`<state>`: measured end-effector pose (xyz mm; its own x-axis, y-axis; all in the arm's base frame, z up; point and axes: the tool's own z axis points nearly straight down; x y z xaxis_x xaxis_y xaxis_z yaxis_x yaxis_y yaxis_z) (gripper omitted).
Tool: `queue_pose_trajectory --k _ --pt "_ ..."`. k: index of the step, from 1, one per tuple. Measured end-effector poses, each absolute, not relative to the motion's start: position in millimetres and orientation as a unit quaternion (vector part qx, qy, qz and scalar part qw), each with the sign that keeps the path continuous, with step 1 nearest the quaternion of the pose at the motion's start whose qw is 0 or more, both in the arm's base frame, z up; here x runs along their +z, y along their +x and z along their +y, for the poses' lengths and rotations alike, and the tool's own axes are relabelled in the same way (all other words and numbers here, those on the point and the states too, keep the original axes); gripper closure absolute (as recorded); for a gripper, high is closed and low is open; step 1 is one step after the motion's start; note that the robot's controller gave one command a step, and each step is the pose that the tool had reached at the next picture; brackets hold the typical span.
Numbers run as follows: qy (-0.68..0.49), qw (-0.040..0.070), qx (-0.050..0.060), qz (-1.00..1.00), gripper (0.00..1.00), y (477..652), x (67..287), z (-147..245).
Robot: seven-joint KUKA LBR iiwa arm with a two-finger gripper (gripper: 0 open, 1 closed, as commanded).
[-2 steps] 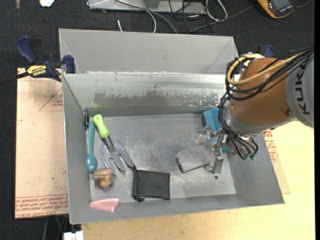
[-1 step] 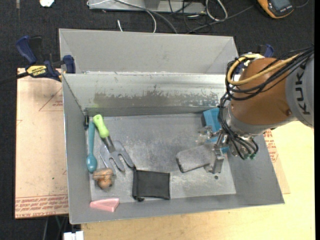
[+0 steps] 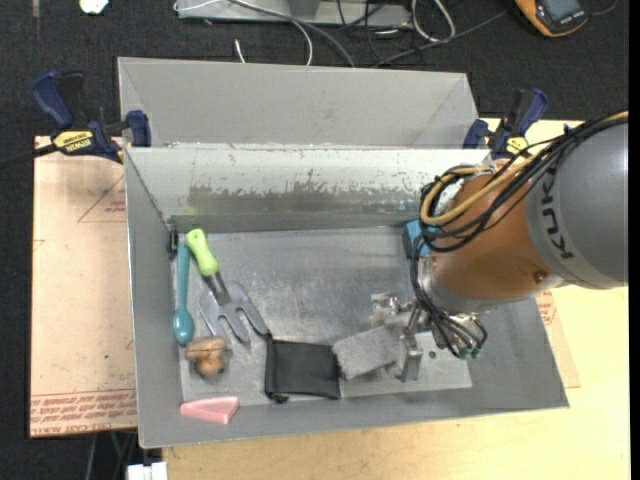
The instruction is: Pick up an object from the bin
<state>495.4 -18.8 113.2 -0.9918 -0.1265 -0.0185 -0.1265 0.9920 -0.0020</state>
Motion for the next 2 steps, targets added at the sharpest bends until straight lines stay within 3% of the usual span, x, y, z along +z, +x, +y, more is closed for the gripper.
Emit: queue_pose_trajectory --k 1,2 --pt "-0.044 0.013 0.000 0.999 1.00 484.7 107.5 26.6" --pt "-0.036 0.008 0.000 0.999 1.00 485.3 160.1 6.9"
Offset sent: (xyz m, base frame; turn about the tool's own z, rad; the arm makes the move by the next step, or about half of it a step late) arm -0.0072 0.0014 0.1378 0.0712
